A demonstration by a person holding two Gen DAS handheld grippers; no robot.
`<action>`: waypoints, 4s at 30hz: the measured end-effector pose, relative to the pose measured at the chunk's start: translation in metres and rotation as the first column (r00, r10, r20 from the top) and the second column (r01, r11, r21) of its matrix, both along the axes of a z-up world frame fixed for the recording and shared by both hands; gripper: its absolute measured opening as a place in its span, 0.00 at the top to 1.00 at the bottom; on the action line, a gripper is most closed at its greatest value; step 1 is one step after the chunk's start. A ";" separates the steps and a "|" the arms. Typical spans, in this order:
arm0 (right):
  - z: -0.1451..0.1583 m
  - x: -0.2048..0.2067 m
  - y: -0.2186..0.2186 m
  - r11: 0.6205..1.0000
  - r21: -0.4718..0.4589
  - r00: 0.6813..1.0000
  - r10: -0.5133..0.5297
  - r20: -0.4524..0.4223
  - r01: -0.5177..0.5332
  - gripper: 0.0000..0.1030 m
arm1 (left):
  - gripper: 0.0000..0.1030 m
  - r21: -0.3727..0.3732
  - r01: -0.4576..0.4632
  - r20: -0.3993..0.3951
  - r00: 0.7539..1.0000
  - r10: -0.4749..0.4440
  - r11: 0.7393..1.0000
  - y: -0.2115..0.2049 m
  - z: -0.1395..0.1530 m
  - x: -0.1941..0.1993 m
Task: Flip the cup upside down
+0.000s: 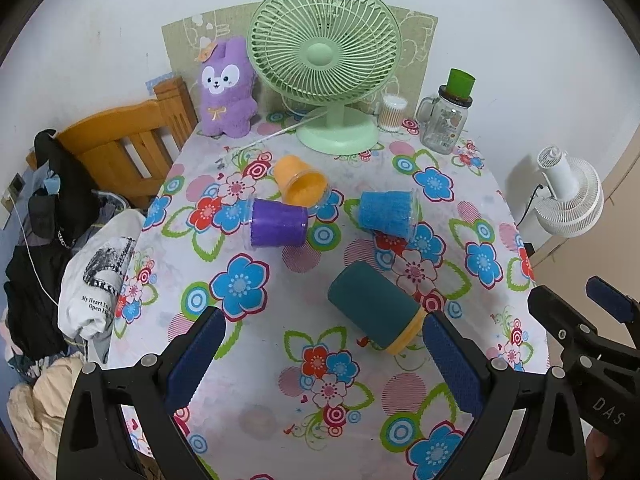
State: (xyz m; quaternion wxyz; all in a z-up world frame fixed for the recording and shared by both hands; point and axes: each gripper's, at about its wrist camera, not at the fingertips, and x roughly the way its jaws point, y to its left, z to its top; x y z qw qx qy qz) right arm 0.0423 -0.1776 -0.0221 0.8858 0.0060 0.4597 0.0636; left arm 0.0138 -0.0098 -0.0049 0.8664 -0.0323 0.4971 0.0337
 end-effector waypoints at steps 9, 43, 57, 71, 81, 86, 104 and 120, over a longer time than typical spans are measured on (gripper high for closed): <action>0.006 0.021 -0.010 1.000 0.001 1.000 0.011 -0.001 -0.011 0.09 | 0.03 0.001 -0.019 0.008 1.000 0.019 1.000 -0.009 0.005 0.015; -0.085 0.135 -0.010 0.982 -0.048 0.970 0.173 -0.173 -0.184 0.09 | 0.03 -0.054 -0.292 -0.281 0.922 0.266 0.955 -0.034 -0.108 0.091; -0.130 0.159 0.001 0.974 -0.073 0.947 0.189 -0.260 -0.215 0.09 | 0.03 -0.071 -0.403 -0.405 0.848 0.343 0.912 -0.024 -0.168 0.107; -0.153 0.162 0.004 0.964 -0.099 0.923 0.202 -0.327 -0.246 0.09 | 0.24 -0.043 -0.302 -0.358 0.895 0.267 0.952 -0.043 -0.182 0.112; -0.145 0.148 0.000 0.971 -0.080 0.928 0.188 -0.321 -0.224 0.09 | 0.28 -0.005 -0.191 -0.372 0.911 0.176 0.982 -0.055 -0.174 0.094; -0.141 0.138 0.003 0.976 -0.067 0.931 0.174 -0.320 -0.205 0.09 | 0.29 0.026 -0.089 -0.378 0.921 0.092 0.996 -0.052 -0.169 0.080; -0.144 0.083 0.031 0.999 -0.051 0.931 -0.003 -0.364 -0.017 0.09 | 0.30 0.002 0.318 -0.427 0.858 -0.287 0.948 -0.006 -0.172 0.034; -0.137 0.052 0.027 0.983 -0.081 0.911 -0.181 -0.370 0.162 0.09 | 0.12 -0.076 0.391 -0.388 0.836 -0.389 0.917 0.000 -0.187 0.077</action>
